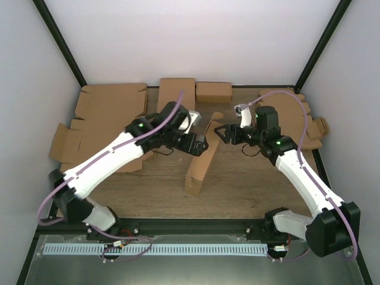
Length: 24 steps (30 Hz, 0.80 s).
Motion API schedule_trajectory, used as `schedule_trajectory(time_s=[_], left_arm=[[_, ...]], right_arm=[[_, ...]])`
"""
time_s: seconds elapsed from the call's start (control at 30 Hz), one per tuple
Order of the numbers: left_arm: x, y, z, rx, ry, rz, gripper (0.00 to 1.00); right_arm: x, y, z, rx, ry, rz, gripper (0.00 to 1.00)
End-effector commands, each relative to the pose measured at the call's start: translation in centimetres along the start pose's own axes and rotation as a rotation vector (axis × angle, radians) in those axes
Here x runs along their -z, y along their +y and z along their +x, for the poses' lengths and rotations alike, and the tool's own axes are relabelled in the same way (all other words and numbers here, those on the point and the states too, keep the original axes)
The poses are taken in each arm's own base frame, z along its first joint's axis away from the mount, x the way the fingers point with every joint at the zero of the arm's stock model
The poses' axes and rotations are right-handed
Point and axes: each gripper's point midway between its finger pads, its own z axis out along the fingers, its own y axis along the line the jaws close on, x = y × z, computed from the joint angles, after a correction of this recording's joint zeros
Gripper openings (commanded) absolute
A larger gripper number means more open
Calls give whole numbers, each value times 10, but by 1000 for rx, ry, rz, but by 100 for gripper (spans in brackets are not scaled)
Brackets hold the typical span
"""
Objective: Fold the paper box
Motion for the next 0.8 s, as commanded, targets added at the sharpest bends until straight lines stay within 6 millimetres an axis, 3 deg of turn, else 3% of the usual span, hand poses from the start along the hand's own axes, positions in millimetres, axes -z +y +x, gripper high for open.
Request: schedule_trajectory(time_s=[0.0,0.1,0.23,0.33,0.43,0.5,0.73,0.77], left_arm=[[43,-19,-3,124,-122,114,100],[61,-41,13,185,-133,217,100],[63,-66,50,260,-71,304,100],[60,-80,72,302,-44,355,100],[59,-91,87,332,-38,403,100],[59,-93,92,338,-43,405,100],[58,-82,104,370,-59,367,100],[57,-81,104,375,-62,368,100]], right_arm=[[-2,-19,-34,253,-71,129,74],[-4,-20,-42,425,-101,118,83],[-1,-12,-47,722,-106,91,77],[5,-11,-59,856,-116,80,75],[2,-4,-56,949,-68,-28,73],[-6,-7,-51,1021,-19,-66,67],[-30,-32,-53,1187,67,-92,60],[-33,-32,-54,1191,75,-106,55]])
